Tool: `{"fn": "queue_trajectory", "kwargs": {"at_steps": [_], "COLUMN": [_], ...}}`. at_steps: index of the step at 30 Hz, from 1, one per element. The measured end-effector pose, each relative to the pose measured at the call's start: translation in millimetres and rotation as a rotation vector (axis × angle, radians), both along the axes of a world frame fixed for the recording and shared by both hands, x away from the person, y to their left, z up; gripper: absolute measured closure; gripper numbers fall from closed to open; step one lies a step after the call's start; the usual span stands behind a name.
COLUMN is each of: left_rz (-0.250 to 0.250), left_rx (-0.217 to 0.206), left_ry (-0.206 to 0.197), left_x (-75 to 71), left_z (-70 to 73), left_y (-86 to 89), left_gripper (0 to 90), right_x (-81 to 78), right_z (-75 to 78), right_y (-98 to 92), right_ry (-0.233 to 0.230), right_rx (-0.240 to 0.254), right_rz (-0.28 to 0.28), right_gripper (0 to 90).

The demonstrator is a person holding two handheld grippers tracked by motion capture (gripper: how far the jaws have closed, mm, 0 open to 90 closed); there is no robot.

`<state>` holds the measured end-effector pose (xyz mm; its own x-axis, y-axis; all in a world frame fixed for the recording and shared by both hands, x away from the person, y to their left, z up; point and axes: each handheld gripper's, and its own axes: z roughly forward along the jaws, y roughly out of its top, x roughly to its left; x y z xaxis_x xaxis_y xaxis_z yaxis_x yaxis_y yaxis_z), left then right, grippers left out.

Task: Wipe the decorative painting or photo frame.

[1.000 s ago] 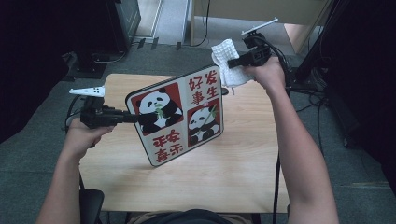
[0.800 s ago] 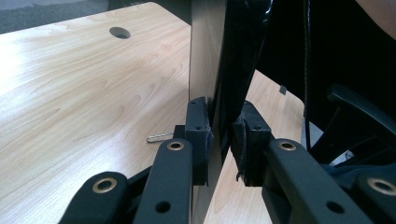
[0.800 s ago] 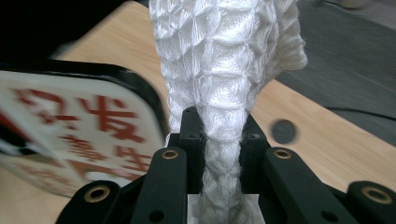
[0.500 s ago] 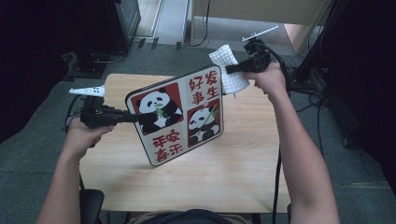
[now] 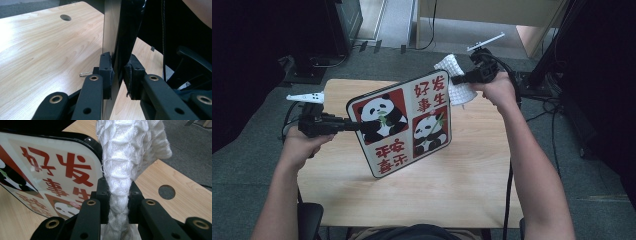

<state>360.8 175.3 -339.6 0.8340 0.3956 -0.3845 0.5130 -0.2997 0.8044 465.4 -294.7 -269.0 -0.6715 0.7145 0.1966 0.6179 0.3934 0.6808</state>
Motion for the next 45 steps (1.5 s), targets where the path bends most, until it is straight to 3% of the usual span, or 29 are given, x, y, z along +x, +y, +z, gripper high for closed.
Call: {"fn": "queue_trajectory", "kwargs": {"at_steps": [45], "left_rz": [0.004], "left_rx": [-0.004], "left_ry": [0.004], "left_x": [0.7], "left_z": [-1.3], "left_y": [0.9], "left_gripper": [77.6], "right_x": [-13.1], "right_z": [-42.3], "right_y": [-3.0], "right_ry": [0.030], "right_rx": [-0.021], "right_rz": [0.005], "right_gripper": [78.2]}}
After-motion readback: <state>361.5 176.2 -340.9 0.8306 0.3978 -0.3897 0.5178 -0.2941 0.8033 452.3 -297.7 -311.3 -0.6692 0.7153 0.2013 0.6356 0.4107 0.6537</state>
